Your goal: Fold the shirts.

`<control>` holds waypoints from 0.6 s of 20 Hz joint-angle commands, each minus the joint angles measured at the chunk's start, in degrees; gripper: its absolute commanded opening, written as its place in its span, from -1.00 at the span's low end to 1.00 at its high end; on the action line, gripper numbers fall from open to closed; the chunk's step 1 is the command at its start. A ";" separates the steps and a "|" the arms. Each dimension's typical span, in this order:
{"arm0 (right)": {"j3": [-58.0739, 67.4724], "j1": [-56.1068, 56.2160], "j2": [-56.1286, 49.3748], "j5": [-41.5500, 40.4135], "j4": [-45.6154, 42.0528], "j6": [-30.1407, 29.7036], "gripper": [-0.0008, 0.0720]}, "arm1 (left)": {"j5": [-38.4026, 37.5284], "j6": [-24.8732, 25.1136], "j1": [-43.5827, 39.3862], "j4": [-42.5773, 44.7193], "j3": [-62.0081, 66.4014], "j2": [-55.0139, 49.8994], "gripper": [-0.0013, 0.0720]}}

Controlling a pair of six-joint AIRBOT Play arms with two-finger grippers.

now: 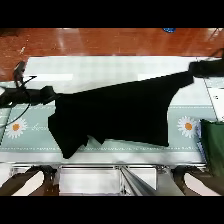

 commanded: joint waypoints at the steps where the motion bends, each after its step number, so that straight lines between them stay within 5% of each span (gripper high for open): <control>1: 9.99 -3.45 -18.14 -3.69 17.55 -7.06 -0.93 | 6.29 0.96 -1.01 -1.20 8.81 -14.47 -0.90; 4: 15.74 -3.45 -28.06 -3.76 23.23 -5.70 -0.92 | 4.00 0.90 -2.51 -1.20 15.91 -21.81 -0.89; 5: 16.39 -3.74 -29.99 -3.76 23.74 -3.52 -0.92 | 3.17 0.70 -2.82 -1.16 17.00 -22.99 -0.74; 6: 16.48 -4.24 -30.88 -3.54 23.78 -2.21 -0.54 | 2.21 0.72 -2.80 -1.07 17.66 -23.45 -0.19; 7: 16.48 -5.11 -31.04 -2.60 23.76 -1.95 0.08 | 0.74 0.52 -2.27 -0.50 18.36 -23.54 0.40; 12: 16.28 -16.59 -25.59 15.63 19.45 -7.63 0.16 | -19.50 -0.55 8.52 9.14 25.33 -22.32 0.42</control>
